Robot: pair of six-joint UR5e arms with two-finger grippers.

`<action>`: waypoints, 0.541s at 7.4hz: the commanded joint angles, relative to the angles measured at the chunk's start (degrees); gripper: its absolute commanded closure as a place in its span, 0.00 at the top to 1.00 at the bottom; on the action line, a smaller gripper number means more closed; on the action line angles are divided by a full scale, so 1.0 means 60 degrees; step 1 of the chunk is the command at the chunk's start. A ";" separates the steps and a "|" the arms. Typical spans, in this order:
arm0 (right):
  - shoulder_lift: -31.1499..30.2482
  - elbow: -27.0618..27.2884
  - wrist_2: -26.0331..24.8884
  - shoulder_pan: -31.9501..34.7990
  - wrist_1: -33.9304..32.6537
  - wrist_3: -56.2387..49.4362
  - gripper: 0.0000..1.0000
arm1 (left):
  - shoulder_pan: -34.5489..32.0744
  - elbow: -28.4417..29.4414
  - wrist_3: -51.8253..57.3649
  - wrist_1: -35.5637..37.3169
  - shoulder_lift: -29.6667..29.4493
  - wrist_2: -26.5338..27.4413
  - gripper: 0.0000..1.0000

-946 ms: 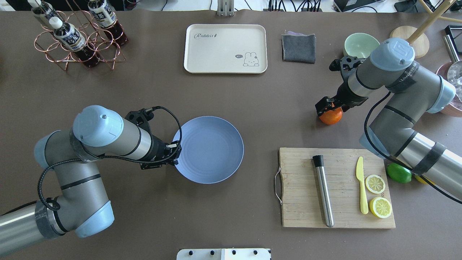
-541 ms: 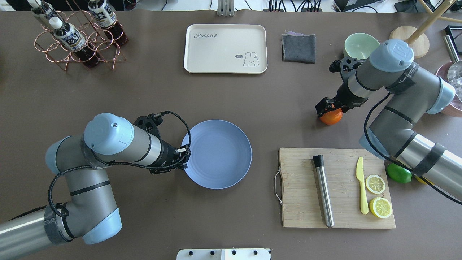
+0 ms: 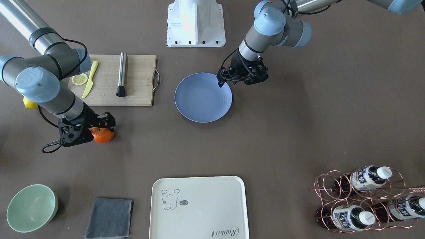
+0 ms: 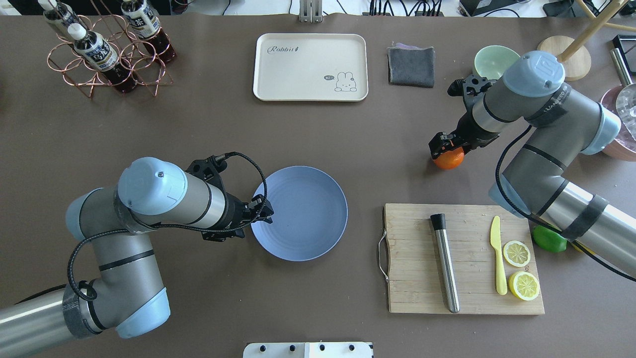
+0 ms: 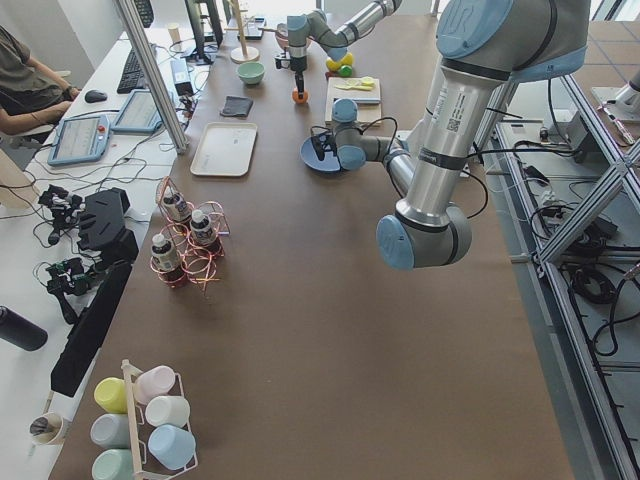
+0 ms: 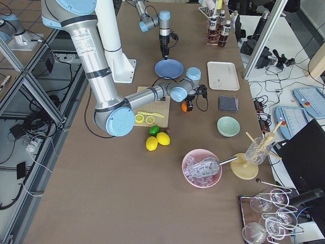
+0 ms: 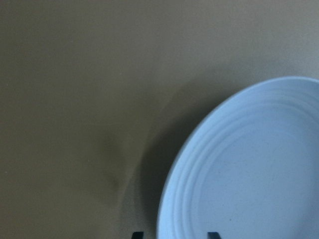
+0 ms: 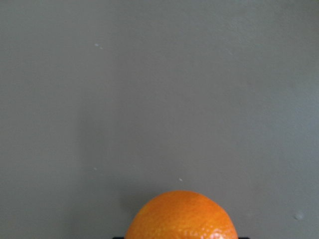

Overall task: Pick orange to plate
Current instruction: 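Set the blue plate down with the left gripper while the right grasps the orange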

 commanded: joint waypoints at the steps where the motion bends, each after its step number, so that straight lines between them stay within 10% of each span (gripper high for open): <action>1: 0.0839 0.0091 0.0002 -0.0115 -0.0099 0.0583 0.00 | -0.0618 -0.0470 0.0151 0.0074 0.0267 -0.0294 0.96; 4: 0.1953 0.0501 -0.0991 -0.1648 -0.0128 0.3041 0.00 | -0.2068 -0.0575 0.2558 0.0119 0.1509 -0.1438 0.96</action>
